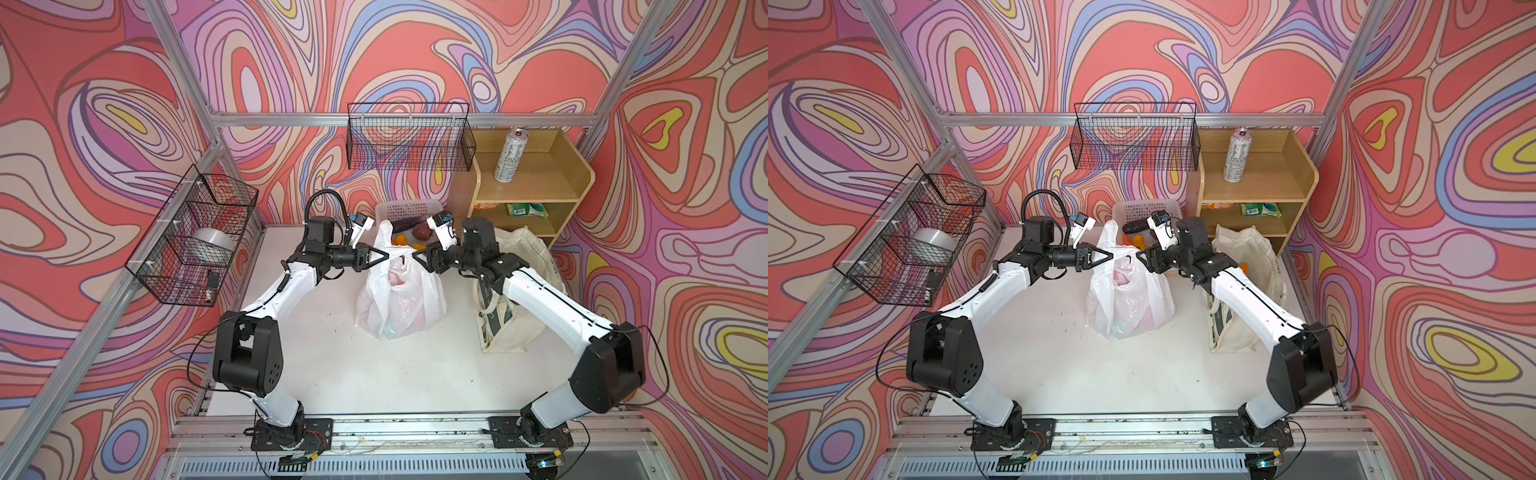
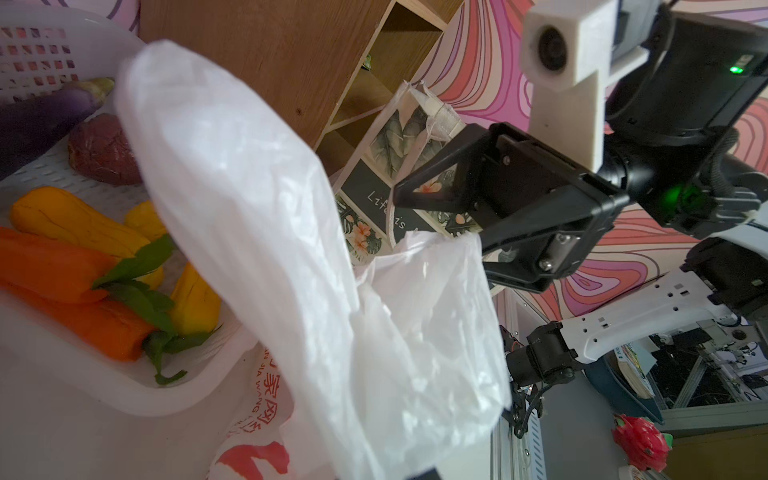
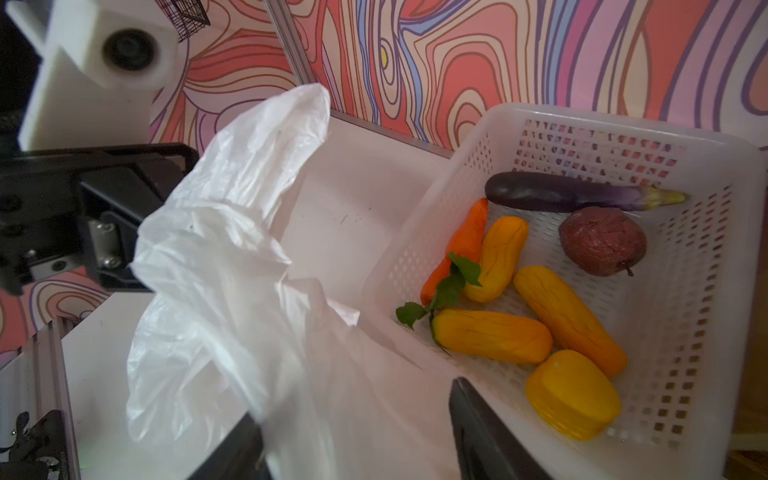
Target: Place the mixed food into the grocery bags and tie them
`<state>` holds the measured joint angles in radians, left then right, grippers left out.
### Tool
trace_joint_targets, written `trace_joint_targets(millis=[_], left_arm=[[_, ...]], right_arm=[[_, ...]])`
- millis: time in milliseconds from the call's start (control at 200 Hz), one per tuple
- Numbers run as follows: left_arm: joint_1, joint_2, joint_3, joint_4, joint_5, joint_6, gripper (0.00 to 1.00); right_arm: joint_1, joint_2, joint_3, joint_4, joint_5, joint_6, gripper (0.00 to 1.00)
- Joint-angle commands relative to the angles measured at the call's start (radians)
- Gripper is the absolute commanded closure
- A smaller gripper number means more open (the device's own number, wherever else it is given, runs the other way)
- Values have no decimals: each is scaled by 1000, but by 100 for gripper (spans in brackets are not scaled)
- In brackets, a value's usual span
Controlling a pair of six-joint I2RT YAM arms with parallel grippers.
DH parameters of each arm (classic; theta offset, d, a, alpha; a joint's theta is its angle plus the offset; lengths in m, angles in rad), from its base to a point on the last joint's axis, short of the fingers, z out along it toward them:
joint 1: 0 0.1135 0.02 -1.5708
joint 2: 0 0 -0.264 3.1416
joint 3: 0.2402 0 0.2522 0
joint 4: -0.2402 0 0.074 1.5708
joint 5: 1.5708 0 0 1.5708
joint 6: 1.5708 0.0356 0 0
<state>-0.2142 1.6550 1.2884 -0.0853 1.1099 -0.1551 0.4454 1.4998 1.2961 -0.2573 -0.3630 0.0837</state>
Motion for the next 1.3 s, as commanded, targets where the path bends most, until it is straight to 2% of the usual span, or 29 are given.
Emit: trace_joint_targets(millis=[0,85,235,456,601,776,886,997,1292], left_arm=[[1,-41,-17,69,-19,-36,100],[1,-50,-13,66,-29,-33,100],[1,-63,10,-3,-53,16,100],[1,-36,53,-65,-76,30,100],[1,-17,52,-7,-82,-31,100],[1,7,70,-5,-93,-59,100],[1,32,104,-55,-101,-45,100],[1,57,140,-105,-107,-29,100],[1,91,208,-214,-115,-2,100]], right_arm=[[13,-141,-75,99,19,136,29],[70,-219,-146,118,79,162,23],[242,-302,-249,141,307,161,16],[446,-289,-269,115,607,239,15],[589,-248,-224,80,840,246,16],[697,-102,-55,-174,1224,331,16],[745,-17,46,-306,1351,367,15],[771,0,79,-316,1328,386,15],[768,-19,45,-90,1166,246,15]])
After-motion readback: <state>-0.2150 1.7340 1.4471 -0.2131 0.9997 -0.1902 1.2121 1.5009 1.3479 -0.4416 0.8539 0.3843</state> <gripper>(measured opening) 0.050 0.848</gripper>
